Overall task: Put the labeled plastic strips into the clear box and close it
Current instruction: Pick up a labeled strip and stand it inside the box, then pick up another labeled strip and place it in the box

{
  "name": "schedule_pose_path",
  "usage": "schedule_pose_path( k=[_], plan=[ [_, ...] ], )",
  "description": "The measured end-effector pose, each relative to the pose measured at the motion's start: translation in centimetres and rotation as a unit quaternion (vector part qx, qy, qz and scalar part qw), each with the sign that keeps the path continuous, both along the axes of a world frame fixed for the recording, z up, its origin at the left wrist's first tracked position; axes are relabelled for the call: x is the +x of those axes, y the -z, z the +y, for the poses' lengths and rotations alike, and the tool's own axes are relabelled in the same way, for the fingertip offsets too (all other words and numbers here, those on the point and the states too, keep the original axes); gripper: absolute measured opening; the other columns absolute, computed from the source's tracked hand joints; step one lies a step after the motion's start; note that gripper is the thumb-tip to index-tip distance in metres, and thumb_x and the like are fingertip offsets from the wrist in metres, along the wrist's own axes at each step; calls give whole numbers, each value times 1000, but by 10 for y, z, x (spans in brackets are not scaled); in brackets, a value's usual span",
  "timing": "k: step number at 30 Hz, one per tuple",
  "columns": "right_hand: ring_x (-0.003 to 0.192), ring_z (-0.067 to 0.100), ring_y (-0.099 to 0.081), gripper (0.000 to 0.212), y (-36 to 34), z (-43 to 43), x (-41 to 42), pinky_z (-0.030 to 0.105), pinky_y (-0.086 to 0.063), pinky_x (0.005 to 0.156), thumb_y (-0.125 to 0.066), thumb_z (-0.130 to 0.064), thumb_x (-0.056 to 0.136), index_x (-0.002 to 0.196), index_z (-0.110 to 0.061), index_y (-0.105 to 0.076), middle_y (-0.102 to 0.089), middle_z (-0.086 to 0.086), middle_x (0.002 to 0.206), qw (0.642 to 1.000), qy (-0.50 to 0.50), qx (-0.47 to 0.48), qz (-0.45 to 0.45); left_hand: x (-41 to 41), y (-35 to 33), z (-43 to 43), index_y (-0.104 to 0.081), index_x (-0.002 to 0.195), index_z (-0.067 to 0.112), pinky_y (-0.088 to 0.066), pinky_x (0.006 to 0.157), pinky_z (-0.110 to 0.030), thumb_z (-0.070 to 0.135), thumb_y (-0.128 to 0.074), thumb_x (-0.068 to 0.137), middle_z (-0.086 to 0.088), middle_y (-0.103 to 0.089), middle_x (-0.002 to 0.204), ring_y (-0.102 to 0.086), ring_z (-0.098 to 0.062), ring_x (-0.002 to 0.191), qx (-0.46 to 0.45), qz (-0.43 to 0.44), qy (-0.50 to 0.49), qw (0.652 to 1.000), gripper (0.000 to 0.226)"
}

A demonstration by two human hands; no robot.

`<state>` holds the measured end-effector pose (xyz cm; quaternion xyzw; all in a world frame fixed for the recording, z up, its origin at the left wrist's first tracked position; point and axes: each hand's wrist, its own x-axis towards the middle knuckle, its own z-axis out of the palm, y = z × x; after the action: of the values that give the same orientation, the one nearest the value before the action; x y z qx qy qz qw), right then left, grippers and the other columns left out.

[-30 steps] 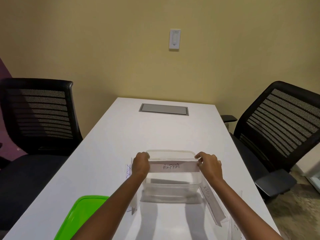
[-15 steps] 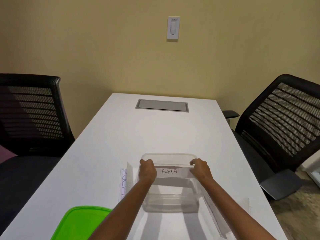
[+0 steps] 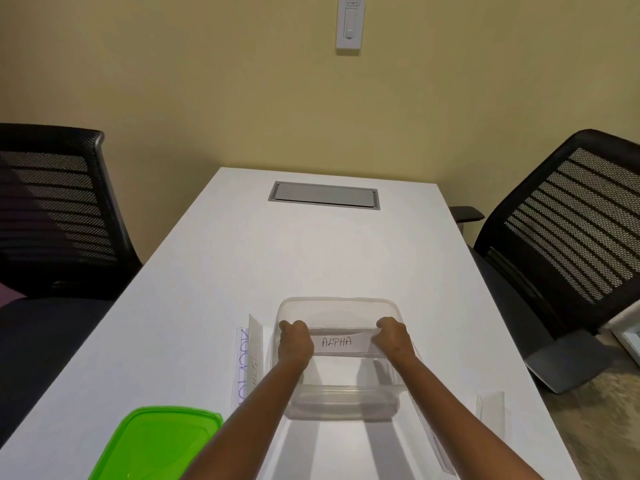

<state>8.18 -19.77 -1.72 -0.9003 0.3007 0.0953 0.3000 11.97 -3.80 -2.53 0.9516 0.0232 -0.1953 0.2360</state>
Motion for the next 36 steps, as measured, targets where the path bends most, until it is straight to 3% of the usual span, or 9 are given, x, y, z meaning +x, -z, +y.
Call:
schedule_pose_path(
  k=[2, 6, 14, 20, 24, 27, 29, 33, 36],
  plan=[
    [87, 34, -54, 22, 2, 0, 1, 30, -42, 71, -42, 7, 84, 67, -4, -50, -57, 19, 86, 1000, 5, 6, 7, -1, 1, 0, -48, 119, -4, -53, 87, -35, -8, -35, 93, -23, -40, 132, -61, -34, 107, -5, -3, 0, 1000, 29],
    [117, 34, -57, 34, 3, -1, -1, 35, -46, 96, -46, 5, 87, 119, 9, -56, -60, 23, 125, 1000, 3, 22, 3, -3, 2, 0, -42, 124, -3, -54, 91, -37, -4, -40, 94, -23, -38, 133, -61, -33, 108, -17, -9, -5, 1000, 30],
    [118, 25, -58, 32, -18, -19, -23, 25, -43, 96, -56, -3, 88, 120, -2, -62, -61, 15, 129, 991, -4, 80, -102, -19, -10, -6, -38, 131, -1, -50, 95, -38, 10, -47, 94, -24, -35, 137, -57, -36, 115, -25, -11, -5, 1000, 40],
    [86, 20, -61, 23, -32, -53, -72, 29, -49, 85, -53, 1, 88, 104, 0, -69, -71, 18, 106, 975, 54, 85, -200, -55, -18, -29, -39, 138, 9, -47, 100, -34, 15, -46, 94, -15, -36, 145, -50, -29, 126, -46, -175, 42, 983, 45],
    [104, 30, -63, 25, -17, -67, -109, 30, -48, 90, -52, -4, 91, 111, 5, -65, -69, 20, 114, 983, 79, 52, -158, -91, -22, -48, -45, 136, 8, -46, 105, -32, 9, -51, 90, -14, -39, 149, -50, -25, 130, -66, -253, 143, 954, 47],
    [116, 32, -58, 35, -1, -66, -128, 34, -44, 99, -52, -17, 94, 119, 6, -59, -63, 21, 124, 995, 60, 38, -68, -119, -22, -56, -75, 99, 3, -61, 72, -27, 5, -85, 51, -17, -74, 106, -74, -25, 95, -59, -320, 244, 914, 49],
    [123, 29, -54, 43, 10, -62, -139, 32, -42, 102, -51, -24, 95, 129, 2, -51, -57, 18, 133, 999, 35, 28, -8, -136, -21, -59, -78, 87, 6, -61, 64, -23, 8, -90, 39, -11, -79, 94, -76, -20, 85, -25, -335, 287, 897, 50],
    [119, 29, -57, 39, 25, -51, -152, 34, -46, 100, -51, -22, 95, 127, 0, -51, -57, 16, 133, 999, 19, 15, 26, -158, -14, -62, -78, 89, 7, -60, 60, -19, 8, -89, 40, -10, -78, 96, -76, -18, 83, -46, -310, 315, 896, 51],
    [112, 30, -61, 31, 28, -46, -156, 34, -49, 94, -46, -12, 94, 121, -2, -57, -62, 15, 126, 999, 35, 7, 19, -166, -12, -64, -63, 119, 1, -60, 77, -30, 0, -67, 72, -18, -63, 126, -67, -28, 109, -94, -273, 311, 905, 47]
  ],
)
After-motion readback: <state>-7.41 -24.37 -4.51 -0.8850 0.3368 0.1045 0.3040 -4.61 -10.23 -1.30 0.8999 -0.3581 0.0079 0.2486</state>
